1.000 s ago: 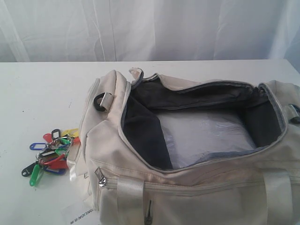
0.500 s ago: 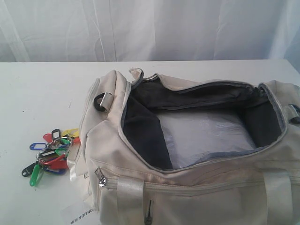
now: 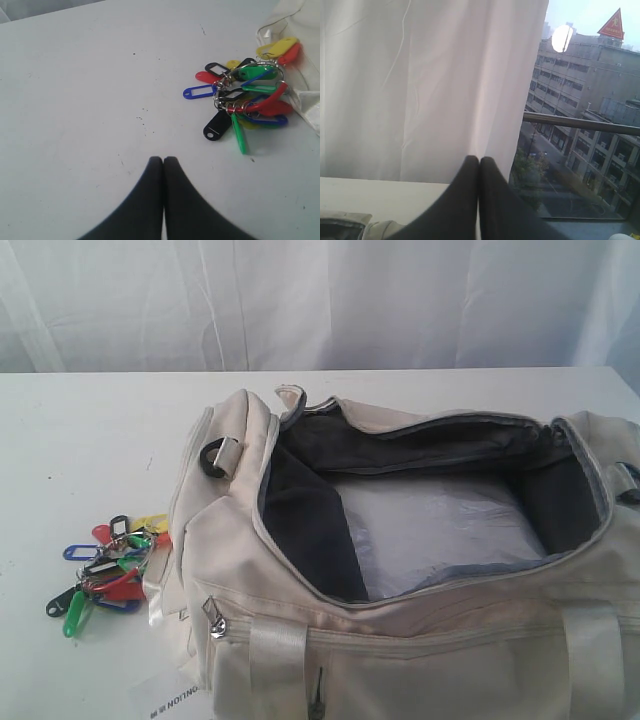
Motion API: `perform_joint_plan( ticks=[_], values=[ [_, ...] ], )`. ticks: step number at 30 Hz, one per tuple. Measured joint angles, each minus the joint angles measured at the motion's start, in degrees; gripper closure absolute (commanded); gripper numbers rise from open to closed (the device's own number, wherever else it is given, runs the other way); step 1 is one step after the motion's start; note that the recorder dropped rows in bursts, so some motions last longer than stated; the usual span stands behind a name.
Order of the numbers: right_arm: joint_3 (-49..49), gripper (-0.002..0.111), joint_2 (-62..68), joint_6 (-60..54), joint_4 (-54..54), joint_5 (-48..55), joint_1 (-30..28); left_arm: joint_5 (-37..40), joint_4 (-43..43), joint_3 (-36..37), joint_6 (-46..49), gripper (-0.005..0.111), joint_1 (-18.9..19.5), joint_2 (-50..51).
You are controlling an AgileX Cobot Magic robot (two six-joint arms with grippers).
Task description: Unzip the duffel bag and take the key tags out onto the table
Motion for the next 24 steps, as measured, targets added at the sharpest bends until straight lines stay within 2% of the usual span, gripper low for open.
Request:
perform_joint_plan(
  ticks=[12, 19, 24],
  values=[
    [0.00, 0.108, 0.00, 0.00, 0.00, 0.00, 0.00, 0.00, 0.00, 0.00, -0.33, 0.107, 0.00, 0.00],
    [0.00, 0.108, 0.00, 0.00, 0.00, 0.00, 0.00, 0.00, 0.00, 0.00, -9.35, 0.107, 0.00, 0.00],
    [0.00, 0.108, 0.00, 0.00, 0.00, 0.00, 0.00, 0.00, -0.10, 0.00, -10.55, 0.107, 0.00, 0.00]
  ],
)
